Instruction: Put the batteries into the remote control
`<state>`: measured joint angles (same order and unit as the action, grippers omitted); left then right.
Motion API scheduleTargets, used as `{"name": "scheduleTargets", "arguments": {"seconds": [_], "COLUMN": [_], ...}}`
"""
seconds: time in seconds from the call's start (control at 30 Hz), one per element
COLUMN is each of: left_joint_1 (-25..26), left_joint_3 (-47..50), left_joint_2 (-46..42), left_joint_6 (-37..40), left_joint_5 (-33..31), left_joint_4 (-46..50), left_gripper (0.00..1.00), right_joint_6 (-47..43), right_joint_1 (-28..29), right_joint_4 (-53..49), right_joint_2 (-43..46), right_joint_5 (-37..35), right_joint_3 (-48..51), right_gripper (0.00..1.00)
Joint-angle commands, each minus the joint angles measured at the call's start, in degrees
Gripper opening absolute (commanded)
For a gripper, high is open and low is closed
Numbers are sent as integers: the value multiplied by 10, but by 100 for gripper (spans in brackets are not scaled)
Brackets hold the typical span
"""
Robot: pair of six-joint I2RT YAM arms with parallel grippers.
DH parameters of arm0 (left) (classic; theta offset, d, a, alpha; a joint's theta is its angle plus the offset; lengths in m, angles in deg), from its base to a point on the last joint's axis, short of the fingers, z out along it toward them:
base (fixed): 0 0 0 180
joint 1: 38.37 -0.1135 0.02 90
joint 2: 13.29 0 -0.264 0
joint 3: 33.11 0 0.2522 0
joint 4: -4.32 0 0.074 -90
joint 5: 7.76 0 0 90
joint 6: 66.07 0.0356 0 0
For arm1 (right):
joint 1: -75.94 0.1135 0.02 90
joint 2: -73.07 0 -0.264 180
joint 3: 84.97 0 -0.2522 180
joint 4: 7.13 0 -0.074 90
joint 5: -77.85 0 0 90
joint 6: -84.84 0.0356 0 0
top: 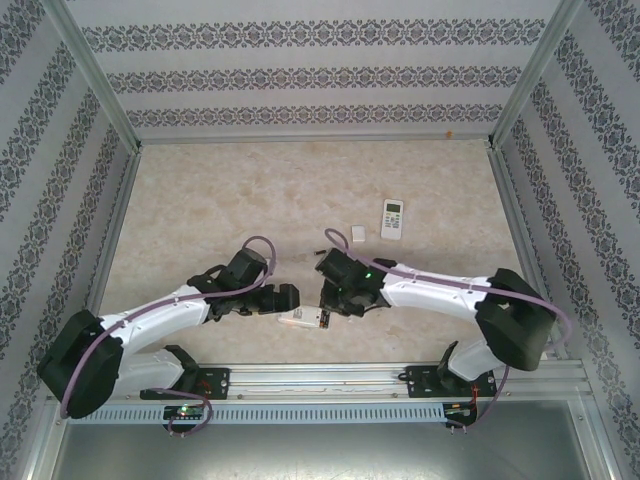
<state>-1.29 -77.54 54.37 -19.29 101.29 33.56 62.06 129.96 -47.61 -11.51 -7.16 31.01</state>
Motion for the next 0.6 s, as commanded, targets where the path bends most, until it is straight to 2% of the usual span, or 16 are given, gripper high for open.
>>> {"name": "scheduleTargets", "arguments": {"seconds": [0.0, 0.07, 0.17, 0.23, 0.33, 0.47, 0.57], "left_joint_1": [4, 4, 4, 4, 4, 4, 3], "left_joint_3": [-14, -17, -15, -6, 0, 4, 7], "left_joint_2": [-18, -32, -68, -99, -142, -177, -187], "left_joint_6": [26, 37, 64, 78, 92, 98, 101], "left_joint_5": [-54, -63, -64, -70, -91, -126, -127], "left_joint_4": [45, 42, 23, 4, -9, -8, -12], "left_gripper": [99, 100, 100, 100, 100, 100, 100], "right_joint_6": [-108, -215, -482, -632, -668, -614, -712], "right_joint_1": [-29, -59, -93, -114, -175, -249, -256], "right_joint_4": [-31, -10, -2, -14, -43, -132, -127], "right_joint_2": [47, 68, 76, 59, 10, -99, -139], "right_joint_5": [-66, -82, -127, -130, -122, -66, -55], "right_joint_3": [-34, -39, -60, -85, -138, -251, -269], "right_gripper": [23, 27, 45, 50, 65, 70, 74]}}
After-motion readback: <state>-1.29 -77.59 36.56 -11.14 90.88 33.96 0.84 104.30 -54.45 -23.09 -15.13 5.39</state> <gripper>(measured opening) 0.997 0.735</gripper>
